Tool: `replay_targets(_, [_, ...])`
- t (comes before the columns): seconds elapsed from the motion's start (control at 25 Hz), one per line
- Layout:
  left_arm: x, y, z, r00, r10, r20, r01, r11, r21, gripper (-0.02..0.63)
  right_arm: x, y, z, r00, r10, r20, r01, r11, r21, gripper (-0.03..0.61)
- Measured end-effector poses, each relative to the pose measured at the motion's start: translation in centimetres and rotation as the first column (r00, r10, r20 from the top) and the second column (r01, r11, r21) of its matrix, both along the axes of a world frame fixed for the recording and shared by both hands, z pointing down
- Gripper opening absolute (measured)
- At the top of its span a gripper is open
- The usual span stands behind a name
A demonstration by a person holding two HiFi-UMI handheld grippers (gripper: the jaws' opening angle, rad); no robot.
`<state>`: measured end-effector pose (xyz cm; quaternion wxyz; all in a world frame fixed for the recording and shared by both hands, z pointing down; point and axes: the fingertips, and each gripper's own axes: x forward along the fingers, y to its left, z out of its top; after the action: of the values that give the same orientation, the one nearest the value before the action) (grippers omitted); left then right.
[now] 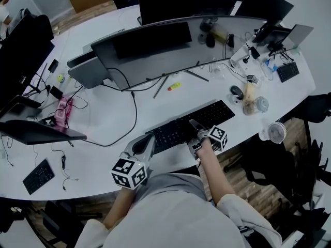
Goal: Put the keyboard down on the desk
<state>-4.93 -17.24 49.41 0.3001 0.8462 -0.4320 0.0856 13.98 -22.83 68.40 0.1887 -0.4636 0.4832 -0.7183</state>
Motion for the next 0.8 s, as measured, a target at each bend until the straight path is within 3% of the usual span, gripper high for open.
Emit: replay_targets(0.8, [-0.7, -0.5, 1.0, 1.000, -0.002, -0.006, 0.002, 1.000, -0.029, 0.000, -1.0, -1.9, 2.0, 0.999, 0.036, 0.008, -0.036, 0.999, -0.013, 0.081])
